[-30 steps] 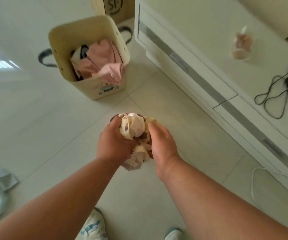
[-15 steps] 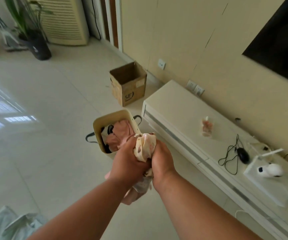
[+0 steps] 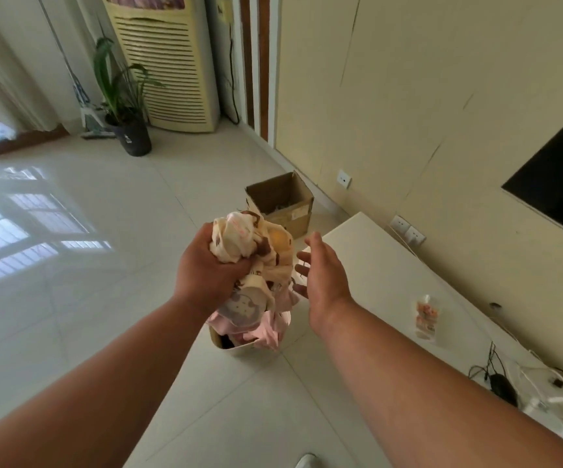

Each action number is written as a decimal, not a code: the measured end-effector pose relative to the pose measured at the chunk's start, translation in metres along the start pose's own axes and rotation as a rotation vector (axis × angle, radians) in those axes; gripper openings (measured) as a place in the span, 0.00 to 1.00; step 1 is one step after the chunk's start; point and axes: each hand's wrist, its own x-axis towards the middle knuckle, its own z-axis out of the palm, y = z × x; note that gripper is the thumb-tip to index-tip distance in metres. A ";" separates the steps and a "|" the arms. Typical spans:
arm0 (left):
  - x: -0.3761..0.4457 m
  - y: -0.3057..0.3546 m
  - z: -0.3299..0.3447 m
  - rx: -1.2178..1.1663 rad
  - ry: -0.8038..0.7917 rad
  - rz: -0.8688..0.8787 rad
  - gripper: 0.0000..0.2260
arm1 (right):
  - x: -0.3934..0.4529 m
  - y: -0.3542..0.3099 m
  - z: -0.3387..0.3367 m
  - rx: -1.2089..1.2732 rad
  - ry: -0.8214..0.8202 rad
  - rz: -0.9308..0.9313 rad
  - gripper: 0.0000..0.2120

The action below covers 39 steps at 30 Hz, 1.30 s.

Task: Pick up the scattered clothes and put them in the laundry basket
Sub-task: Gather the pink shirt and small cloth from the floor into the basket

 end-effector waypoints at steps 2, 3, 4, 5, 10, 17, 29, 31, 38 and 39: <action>0.020 0.000 0.006 0.002 0.025 -0.016 0.27 | 0.019 -0.009 0.001 -0.015 0.023 0.016 0.27; 0.029 -0.003 0.010 0.006 0.033 -0.025 0.27 | 0.027 -0.012 0.003 -0.027 0.026 0.028 0.28; 0.038 -0.006 0.013 0.009 0.037 -0.032 0.27 | 0.036 -0.014 0.006 -0.039 0.022 0.038 0.29; 0.045 -0.010 0.017 0.011 0.035 -0.042 0.28 | 0.042 -0.016 0.009 -0.052 0.019 0.043 0.29; 0.087 -0.047 0.040 0.044 -0.013 -0.126 0.29 | 0.091 -0.009 0.025 -0.073 0.039 0.069 0.30; 0.136 -0.155 0.090 0.074 -0.109 -0.312 0.25 | 0.164 0.050 0.034 -0.030 0.130 0.129 0.20; 0.178 -0.290 0.157 0.307 -0.450 -0.528 0.44 | 0.222 0.160 0.036 -0.039 0.232 0.298 0.11; 0.180 -0.289 0.158 0.339 -0.461 -0.509 0.41 | 0.227 0.163 0.036 -0.043 0.238 0.305 0.12; 0.178 -0.289 0.137 0.345 -0.414 -0.539 0.38 | 0.231 0.159 0.048 -0.073 0.155 0.303 0.15; 0.176 -0.294 0.132 0.358 -0.400 -0.536 0.37 | 0.229 0.159 0.051 -0.084 0.136 0.300 0.14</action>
